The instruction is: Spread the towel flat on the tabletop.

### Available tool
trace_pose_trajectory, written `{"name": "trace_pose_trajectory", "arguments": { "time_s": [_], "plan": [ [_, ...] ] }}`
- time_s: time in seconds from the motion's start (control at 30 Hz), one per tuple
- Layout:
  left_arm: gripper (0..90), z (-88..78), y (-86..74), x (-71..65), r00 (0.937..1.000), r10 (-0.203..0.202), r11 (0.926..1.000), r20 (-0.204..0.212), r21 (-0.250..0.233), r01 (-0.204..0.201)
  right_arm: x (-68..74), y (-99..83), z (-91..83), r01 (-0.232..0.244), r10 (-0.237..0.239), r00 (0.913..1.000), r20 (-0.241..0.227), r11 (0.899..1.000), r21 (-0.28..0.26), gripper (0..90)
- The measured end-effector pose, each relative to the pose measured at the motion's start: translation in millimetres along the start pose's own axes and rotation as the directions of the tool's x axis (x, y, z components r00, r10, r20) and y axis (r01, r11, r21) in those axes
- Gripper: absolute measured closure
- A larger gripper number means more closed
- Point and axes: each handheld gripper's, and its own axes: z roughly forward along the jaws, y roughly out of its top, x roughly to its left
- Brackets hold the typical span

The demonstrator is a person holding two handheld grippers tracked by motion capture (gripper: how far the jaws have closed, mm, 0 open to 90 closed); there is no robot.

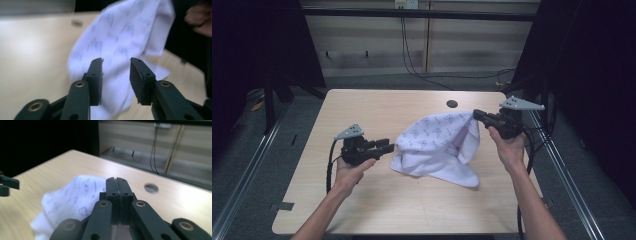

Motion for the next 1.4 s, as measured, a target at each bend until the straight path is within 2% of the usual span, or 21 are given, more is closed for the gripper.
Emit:
{"name": "trace_pose_trajectory", "arguments": {
  "time_s": [0.07, 0.13, 0.2, 0.3, 0.47, 0.5, 0.57, 0.6, 0.63, 0.67, 0.73, 0.8, 0.87, 0.93, 1.0, 1.03, 1.07, 1.13, 1.23, 1.33, 1.4],
  "plan": [
    [66.3, 13.5, -14.2, 10.7, 0.9994, -0.015, 0.9971, -0.030, 0.075, 0.017, -6.9, -15.2, -2.7, -0.020, 0.020, 0.9998, 0.004, 1.000, 0.017, 89.4],
    [64.3, 24.8, -21.2, 17.7, 0.9983, -0.012, 0.9901, -0.056, 0.139, 0.020, -11.6, -28.7, -3.8, -0.035, 0.035, 0.9994, 0.001, 0.999, 0.026, 89.4],
    [61.4, 31.9, -24.0, 22.8, 0.9977, -0.027, 0.9870, -0.062, 0.156, 0.036, -14.9, -39.5, -3.5, -0.048, 0.048, 0.9989, -0.003, 0.998, 0.033, 89.4],
    [56.6, 41.9, -26.4, 23.7, 0.9974, -0.021, 0.9846, -0.069, 0.172, 0.032, -15.8, -51.1, -1.2, -0.057, 0.058, 0.9982, -0.013, 0.997, 0.050, 89.4],
    [50.4, 59.7, -29.8, 19.3, 0.9966, 0.013, 0.9733, -0.081, 0.229, 0.006, -11.7, -62.9, 6.7, -0.054, 0.057, 0.9980, -0.029, 0.995, 0.083, 89.3],
    [52.2, 61.5, -30.9, 17.2, 0.9952, 0.034, 0.9722, -0.091, 0.234, -0.012, -10.6, -64.3, 7.6, -0.057, 0.060, 0.9977, -0.032, 0.995, 0.087, 89.3],
    [76.8, 61.3, -30.2, 11.6, 0.9947, 0.078, 0.9628, -0.067, 0.264, -0.058, -9.4, -66.0, 9.2, -0.056, 0.060, 0.9975, -0.038, 0.994, 0.090, 89.3],
    [84.0, 59.8, -30.4, 8.3, 0.9946, 0.088, 0.9610, -0.054, 0.267, -0.071, -9.2, -66.4, 9.8, -0.056, 0.059, 0.9974, -0.042, 0.995, 0.089, 89.3],
    [86.3, 57.5, -30.3, 5.7, 0.9939, 0.099, 0.9591, -0.048, 0.271, -0.083, -8.9, -66.5, 9.9, -0.056, 0.060, 0.9972, -0.044, 0.994, 0.090, 89.3],
    [86.9, 53.9, -30.2, 4.6, 0.9948, 0.097, 0.9622, -0.033, 0.259, -0.085, -8.9, -66.2, 9.7, -0.058, 0.062, 0.9972, -0.042, 0.994, 0.089, 89.3],
    [87.3, 41.8, -25.6, 4.7, 0.9961, 0.084, 0.9742, -0.027, 0.212, -0.077, -10.1, -64.5, 8.2, -0.058, 0.061, 0.9973, -0.041, 0.995, 0.083, 89.3],
    [87.4, 21.4, -14.9, 6.6, 0.9979, 0.060, 0.9914, -0.026, 0.118, -0.057, -12.4, -60.6, 4.4, -0.057, 0.060, 0.9977, -0.033, 0.996, 0.075, 89.3],
    [87.4, 2.3, -4.8, 9.2, 0.9991, 0.038, 0.9987, -0.017, 0.036, -0.037, -16.6, -54.2, -1.8, -0.053, 0.054, 0.9984, -0.015, 0.997, 0.062, 89.3],
    [87.5, -20.0, 5.2, 11.4, 0.9996, 0.021, 0.9984, -0.018, -0.052, -0.022, -23.0, -46.1, -9.6, -0.053, 0.053, 0.9986, 0.010, 0.998, 0.046, 89.4],
    [87.5, -43.2, 12.8, 13.3, 0.9997, 0.010, 0.9913, -0.020, -0.131, -0.013, -31.1, -37.5, -17.9, -0.053, 0.052, 0.9978, 0.040, 0.998, 0.023, 89.4],
    [87.5, -50.2, 14.3, 13.8, 0.9996, 0.011, 0.9888, -0.024, -0.149, -0.014, -36.9, -32.1, -23.2, -0.058, 0.058, 0.9963, 0.063, 0.998, 0.009, 89.4],
    [87.5, -58.6, 15.6, 14.7, 0.9995, 0.013, 0.9866, -0.030, -0.162, -0.018, -41.0, -28.9, -26.1, -0.057, 0.056, 0.9953, 0.079, 0.998, 0.002, 89.4],
    [87.5, -72.6, 15.3, 17.9, 0.9986, 0.007, 0.9836, -0.053, -0.180, -0.016, -52.5, -20.6, -32.1, -0.055, 0.053, 0.9882, 0.144, 0.998, 0.007, 89.4],
    [87.5, -81.0, 8.2, 24.3, 0.9979, -0.008, 0.9865, -0.065, -0.164, -0.003, -73.6, -14.5, -36.4, -0.057, 0.052, 0.9713, 0.232, 0.998, 0.013, 88.3],
    [87.4, -75.1, -3.5, 29.5, 0.9978, -0.023, 0.9925, -0.063, -0.121, 0.015, -84.0, -21.4, -30.5, -0.095, 0.082, 0.9698, 0.230, 0.994, 0.048, 64.2],
    [87.4, -69.9, -7.7, 32.3, 0.9971, -0.027, 0.9953, -0.071, -0.095, 0.020, -76.6, -28.6, -23.3, -0.072, 0.053, 0.9742, 0.219, 0.994, 0.080, 57.3]
  ]
}}
